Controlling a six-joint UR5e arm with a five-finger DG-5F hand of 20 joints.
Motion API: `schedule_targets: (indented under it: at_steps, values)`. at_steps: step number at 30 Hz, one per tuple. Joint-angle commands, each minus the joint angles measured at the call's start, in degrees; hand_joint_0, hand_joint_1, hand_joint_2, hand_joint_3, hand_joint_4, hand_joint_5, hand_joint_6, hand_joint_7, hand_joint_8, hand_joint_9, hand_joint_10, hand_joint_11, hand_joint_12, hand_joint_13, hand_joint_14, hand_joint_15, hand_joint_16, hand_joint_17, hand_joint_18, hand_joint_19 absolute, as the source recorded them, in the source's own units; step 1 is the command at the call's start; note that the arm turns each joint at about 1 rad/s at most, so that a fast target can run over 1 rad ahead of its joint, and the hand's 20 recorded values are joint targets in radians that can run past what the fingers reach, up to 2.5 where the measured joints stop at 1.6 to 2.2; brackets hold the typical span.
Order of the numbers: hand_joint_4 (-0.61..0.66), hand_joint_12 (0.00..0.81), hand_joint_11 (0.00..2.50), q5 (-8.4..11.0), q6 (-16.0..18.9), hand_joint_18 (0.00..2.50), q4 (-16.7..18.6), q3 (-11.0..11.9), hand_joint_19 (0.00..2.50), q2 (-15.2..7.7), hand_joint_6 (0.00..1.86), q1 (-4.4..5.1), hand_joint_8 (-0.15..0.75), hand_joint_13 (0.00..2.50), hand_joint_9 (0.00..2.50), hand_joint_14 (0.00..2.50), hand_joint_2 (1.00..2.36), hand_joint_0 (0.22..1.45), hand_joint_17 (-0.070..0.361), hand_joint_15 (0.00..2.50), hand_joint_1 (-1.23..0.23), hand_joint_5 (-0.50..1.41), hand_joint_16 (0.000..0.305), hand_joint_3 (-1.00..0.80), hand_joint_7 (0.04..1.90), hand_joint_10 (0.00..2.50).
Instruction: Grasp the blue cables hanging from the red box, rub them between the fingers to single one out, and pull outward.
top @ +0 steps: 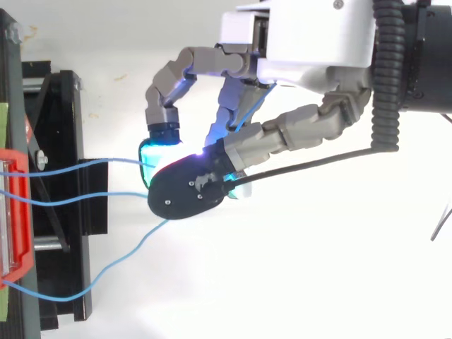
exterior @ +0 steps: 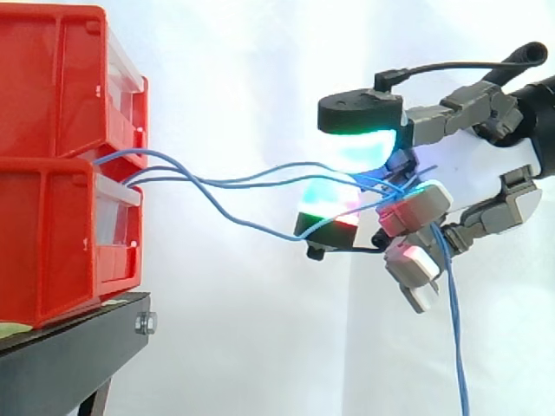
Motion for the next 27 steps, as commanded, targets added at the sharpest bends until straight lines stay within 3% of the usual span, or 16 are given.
schedule_targets:
  at_steps: [1,10,24,27]
  values:
    - [0.08,0.389,1.15,-0.01,-0.1,0.81,-0.2,0.0,0.65,0.2,0.9,0.07,0.287,1.04,1.29,0.03,1.01,0.54,0.126,0.74,-0.58,-0.14,0.056,-0.41,0.96,0.02]
    - [0.08,0.391,1.13,0.17,-0.1,0.81,-0.1,0.2,0.66,0.3,0.88,-0.02,0.282,1.04,1.28,0.03,1.01,0.53,0.128,0.73,-0.54,-0.14,0.057,-0.43,0.92,0.02]
    - [0.08,0.398,1.15,0.08,-0.1,0.89,-0.2,0.6,0.62,0.3,0.92,-0.1,0.301,1.09,1.36,0.02,1.02,0.61,0.126,0.73,-0.8,-0.11,0.056,-0.1,1.06,0.02]
    - [0.04,0.377,1.16,0.17,-0.1,0.86,-0.2,0.5,0.63,0.3,0.92,-0.1,0.287,1.08,1.35,0.03,1.03,0.64,0.116,0.74,-0.86,-0.11,0.052,-0.04,1.19,0.03]
